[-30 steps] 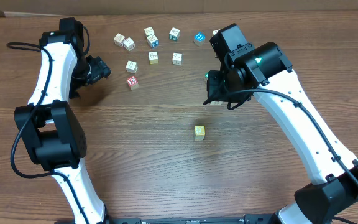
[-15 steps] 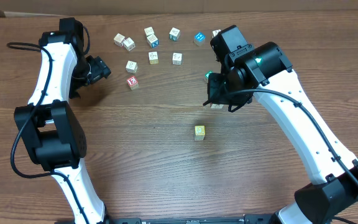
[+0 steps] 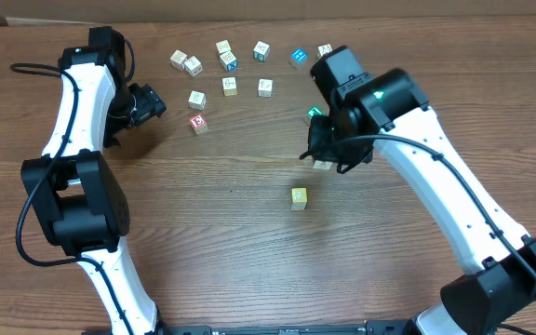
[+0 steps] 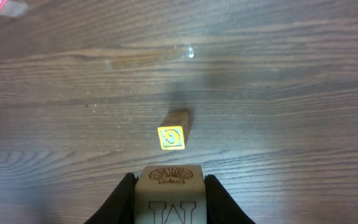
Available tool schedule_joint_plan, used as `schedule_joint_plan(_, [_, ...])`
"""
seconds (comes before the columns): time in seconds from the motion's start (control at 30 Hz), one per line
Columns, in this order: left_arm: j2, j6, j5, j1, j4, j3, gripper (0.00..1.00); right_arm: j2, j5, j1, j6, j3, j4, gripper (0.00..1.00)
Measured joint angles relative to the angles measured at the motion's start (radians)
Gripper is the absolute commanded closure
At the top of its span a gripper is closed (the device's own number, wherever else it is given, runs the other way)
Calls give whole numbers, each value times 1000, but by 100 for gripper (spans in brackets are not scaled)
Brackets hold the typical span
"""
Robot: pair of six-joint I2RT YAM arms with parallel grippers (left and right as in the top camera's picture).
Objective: Form a tower
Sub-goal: 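Carry the M block over the X-on-4 stack, then lower the M block onto the X block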
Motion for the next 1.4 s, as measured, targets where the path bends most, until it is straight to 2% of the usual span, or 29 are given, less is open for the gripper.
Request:
schedule_joint_plan(0.53, [0,0,0,0,0,0,0,3,2,105,54,-211,178,91])
schedule_joint_plan(0.9, [0,0,0,0,0,0,0,3,94,156,80,-344,322,91])
schedule_joint_plan(1.4, [0,0,0,0,0,0,0,3,146,155,90,-381,379,91])
